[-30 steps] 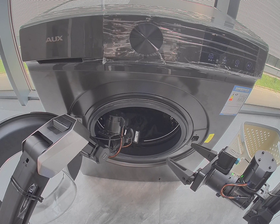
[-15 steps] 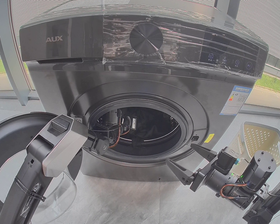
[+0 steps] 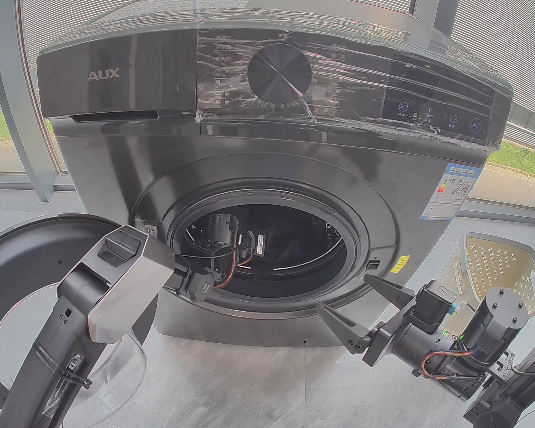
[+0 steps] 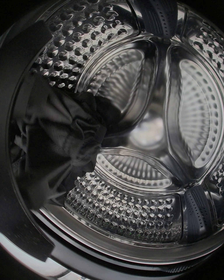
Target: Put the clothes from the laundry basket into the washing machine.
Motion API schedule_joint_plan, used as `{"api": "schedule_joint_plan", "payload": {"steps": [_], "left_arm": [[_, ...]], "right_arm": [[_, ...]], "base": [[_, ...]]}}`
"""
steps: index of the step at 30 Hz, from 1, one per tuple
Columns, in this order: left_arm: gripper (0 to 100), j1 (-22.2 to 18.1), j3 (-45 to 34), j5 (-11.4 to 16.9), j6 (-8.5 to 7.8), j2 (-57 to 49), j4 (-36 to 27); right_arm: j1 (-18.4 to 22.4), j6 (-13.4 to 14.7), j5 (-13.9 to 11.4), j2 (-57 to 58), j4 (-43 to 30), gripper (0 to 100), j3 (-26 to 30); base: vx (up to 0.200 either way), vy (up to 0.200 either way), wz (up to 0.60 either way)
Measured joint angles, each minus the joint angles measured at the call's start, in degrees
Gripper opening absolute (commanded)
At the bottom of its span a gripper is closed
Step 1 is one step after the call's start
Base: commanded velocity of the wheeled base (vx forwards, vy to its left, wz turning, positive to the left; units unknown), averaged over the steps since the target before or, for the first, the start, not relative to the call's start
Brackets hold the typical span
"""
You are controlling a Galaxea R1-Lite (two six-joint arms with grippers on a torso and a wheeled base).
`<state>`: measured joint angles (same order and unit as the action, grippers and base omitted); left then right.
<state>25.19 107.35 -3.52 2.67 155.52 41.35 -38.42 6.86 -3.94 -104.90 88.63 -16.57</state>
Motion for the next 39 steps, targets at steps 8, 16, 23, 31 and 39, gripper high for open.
{"api": "schedule_joint_plan", "payload": {"steps": [8,16,23,31,39], "left_arm": [[100,2.05,-5.36,3.45,0.11,-2.16,-2.55],[100,2.84,-7.98,4.86,-1.06,-2.29,-4.24],[0,2.65,-3.72,4.41,-1.66,-0.09,-4.71],[0,2.12,-1.71,4.32,-1.78,1.29,-5.01],[0,0.83,5.38,0.77,-1.28,2.45,-4.64]], "right_arm": [[0.11,0.0,0.0,0.18,0.0,100,-0.05],[0.28,-0.02,-0.02,0.2,0.0,100,-0.05],[0.39,-0.02,-0.16,0.18,0.0,100,-0.02],[0.41,0.0,-0.22,0.22,0.02,100,-0.05],[0.39,0.0,-0.22,0.3,0.05,100,-0.32]], "base": [[0.0,0.0,0.0],[0.0,0.0,0.0],[0.0,0.0,0.0],[0.0,0.0,0.0],[0.0,0.0,0.0]]}}
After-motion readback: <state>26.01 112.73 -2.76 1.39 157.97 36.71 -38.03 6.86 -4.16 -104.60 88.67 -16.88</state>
